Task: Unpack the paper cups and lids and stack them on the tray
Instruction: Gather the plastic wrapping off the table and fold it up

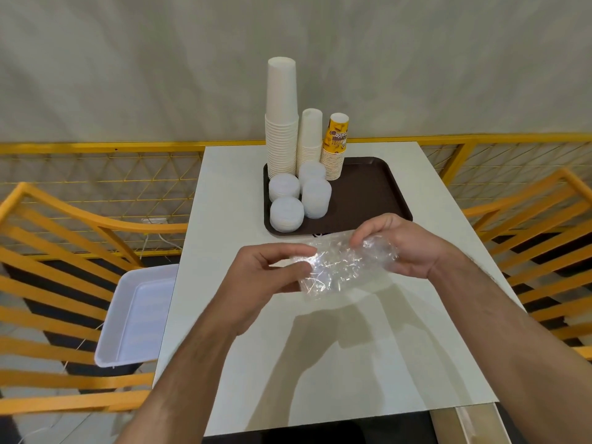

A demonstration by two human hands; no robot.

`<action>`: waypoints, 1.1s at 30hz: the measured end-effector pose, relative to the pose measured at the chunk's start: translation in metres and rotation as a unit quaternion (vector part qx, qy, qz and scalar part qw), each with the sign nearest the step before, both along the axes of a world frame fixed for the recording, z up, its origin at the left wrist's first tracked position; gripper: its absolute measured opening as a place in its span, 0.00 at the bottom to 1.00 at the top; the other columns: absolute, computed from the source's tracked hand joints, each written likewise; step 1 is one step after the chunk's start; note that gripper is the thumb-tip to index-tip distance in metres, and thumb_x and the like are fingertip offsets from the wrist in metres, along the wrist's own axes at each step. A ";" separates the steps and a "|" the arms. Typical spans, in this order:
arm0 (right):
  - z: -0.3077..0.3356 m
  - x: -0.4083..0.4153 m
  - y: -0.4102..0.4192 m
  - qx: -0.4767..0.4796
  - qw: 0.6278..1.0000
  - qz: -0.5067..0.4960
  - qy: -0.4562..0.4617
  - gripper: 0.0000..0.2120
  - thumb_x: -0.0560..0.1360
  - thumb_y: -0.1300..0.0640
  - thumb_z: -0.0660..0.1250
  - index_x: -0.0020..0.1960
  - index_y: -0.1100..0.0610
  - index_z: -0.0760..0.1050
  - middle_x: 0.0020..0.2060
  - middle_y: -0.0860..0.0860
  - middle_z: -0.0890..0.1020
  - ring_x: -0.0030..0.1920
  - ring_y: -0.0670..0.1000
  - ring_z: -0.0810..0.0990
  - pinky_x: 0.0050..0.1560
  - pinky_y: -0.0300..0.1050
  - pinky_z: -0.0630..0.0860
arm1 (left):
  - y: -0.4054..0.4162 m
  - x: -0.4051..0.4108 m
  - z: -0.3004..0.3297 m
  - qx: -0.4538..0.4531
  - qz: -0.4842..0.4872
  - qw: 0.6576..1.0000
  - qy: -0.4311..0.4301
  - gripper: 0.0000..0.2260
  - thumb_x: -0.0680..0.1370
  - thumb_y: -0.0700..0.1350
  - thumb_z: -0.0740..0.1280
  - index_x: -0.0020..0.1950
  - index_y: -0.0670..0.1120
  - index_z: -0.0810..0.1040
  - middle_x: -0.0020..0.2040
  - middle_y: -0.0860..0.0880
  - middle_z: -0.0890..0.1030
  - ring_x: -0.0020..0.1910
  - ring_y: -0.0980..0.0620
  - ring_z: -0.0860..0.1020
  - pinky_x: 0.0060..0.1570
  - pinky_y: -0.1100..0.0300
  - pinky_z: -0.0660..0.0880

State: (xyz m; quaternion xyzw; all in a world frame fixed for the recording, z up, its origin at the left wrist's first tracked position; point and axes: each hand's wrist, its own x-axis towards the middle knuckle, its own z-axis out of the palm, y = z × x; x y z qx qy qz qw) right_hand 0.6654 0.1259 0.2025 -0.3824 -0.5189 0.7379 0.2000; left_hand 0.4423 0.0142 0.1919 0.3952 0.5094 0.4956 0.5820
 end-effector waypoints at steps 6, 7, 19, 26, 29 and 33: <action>-0.006 0.004 0.008 0.016 1.000 0.024 -0.003 0.24 0.75 0.78 0.59 0.34 0.57 0.87 0.37 0.55 0.86 0.38 0.51 0.86 0.37 0.40 0.81 | 0.000 -0.005 0.006 -0.018 -0.020 0.999 0.038 0.15 0.72 0.30 0.73 0.54 0.47 0.85 0.40 0.43 0.86 0.39 0.50 0.84 0.43 0.63 0.79; -0.007 0.004 0.010 0.021 0.999 0.027 -0.003 0.24 0.75 0.78 0.59 0.35 0.57 0.87 0.37 0.55 0.86 0.38 0.51 0.86 0.37 0.40 0.81 | 0.000 -0.006 0.008 -0.017 -0.026 0.999 0.041 0.16 0.72 0.30 0.73 0.54 0.47 0.84 0.40 0.43 0.86 0.40 0.49 0.85 0.43 0.63 0.78; 0.030 0.017 0.043 0.076 0.971 0.222 0.041 0.36 0.74 0.53 0.74 0.77 0.61 0.64 0.77 0.58 0.67 0.77 0.58 0.64 0.76 0.49 0.63 | 0.004 -0.011 0.025 0.030 -0.090 0.965 0.245 0.17 0.74 0.35 0.74 0.55 0.56 0.85 0.40 0.60 0.86 0.44 0.55 0.85 0.48 0.53 0.80; 0.029 -0.034 0.022 0.203 0.919 0.283 -0.188 0.19 0.72 0.65 0.76 0.61 0.61 0.80 0.55 0.58 0.85 0.57 0.59 0.84 0.60 0.49 0.79 | 0.013 -0.014 0.032 0.067 -0.088 0.957 0.270 0.20 0.73 0.34 0.74 0.53 0.59 0.85 0.52 0.53 0.86 0.41 0.49 0.85 0.48 0.41 0.80; 0.026 -0.014 0.016 0.199 0.932 0.228 -0.198 0.11 0.70 0.65 0.78 0.52 0.62 0.84 0.48 0.58 0.86 0.47 0.53 0.85 0.51 0.45 0.80 | 0.016 -0.022 0.031 0.064 -0.068 0.966 0.240 0.18 0.73 0.34 0.74 0.54 0.56 0.85 0.49 0.46 0.86 0.43 0.46 0.84 0.49 0.52 0.80; 0.018 0.009 0.006 0.183 0.960 0.137 -0.160 0.07 0.72 0.65 0.76 0.42 0.54 0.86 0.40 0.55 0.86 0.41 0.48 0.84 0.42 0.39 0.77 | 0.019 -0.017 0.024 0.064 -0.064 0.977 0.191 0.19 0.74 0.33 0.74 0.55 0.56 0.84 0.39 0.41 0.85 0.43 0.43 0.83 0.51 0.61 0.79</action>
